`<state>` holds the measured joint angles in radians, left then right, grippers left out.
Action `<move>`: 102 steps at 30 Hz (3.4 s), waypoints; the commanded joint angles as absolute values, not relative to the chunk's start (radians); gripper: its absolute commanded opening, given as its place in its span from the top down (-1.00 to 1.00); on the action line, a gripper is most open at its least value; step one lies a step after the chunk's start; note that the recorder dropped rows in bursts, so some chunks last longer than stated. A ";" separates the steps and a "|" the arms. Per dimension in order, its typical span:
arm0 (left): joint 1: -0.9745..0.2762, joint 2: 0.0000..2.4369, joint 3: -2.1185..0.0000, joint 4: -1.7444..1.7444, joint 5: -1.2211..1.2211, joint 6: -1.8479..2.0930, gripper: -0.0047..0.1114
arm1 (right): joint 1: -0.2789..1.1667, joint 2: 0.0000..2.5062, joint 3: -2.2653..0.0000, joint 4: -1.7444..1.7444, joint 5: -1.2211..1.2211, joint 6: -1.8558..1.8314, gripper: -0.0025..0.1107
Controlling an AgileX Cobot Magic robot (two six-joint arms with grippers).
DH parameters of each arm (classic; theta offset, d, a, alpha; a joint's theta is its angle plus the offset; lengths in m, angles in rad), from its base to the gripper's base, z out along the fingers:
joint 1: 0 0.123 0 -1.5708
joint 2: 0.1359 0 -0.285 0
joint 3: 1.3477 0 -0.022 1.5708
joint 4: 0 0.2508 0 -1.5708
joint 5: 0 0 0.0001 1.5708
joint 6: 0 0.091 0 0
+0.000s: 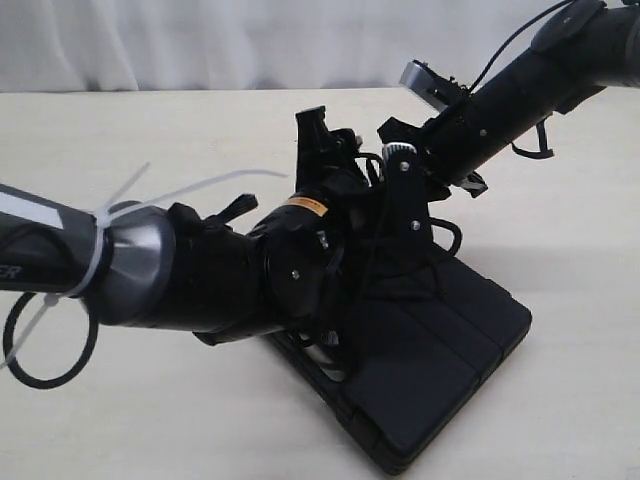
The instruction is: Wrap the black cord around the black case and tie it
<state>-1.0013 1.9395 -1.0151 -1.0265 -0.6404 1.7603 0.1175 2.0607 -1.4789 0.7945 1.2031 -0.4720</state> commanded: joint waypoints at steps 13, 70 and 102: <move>-1.025 1.962 -1.012 -1.117 -0.924 1.779 -0.28 | 0.118 2.049 -1.481 0.799 1.203 -0.491 0.88; -1.181 1.963 -0.931 -0.854 -0.770 1.804 0.92 | 0.118 2.048 -1.483 0.800 1.136 -0.545 0.33; -1.188 1.754 -0.931 -0.884 -0.626 1.748 0.92 | 0.116 1.967 -1.602 0.222 1.095 -0.162 -0.05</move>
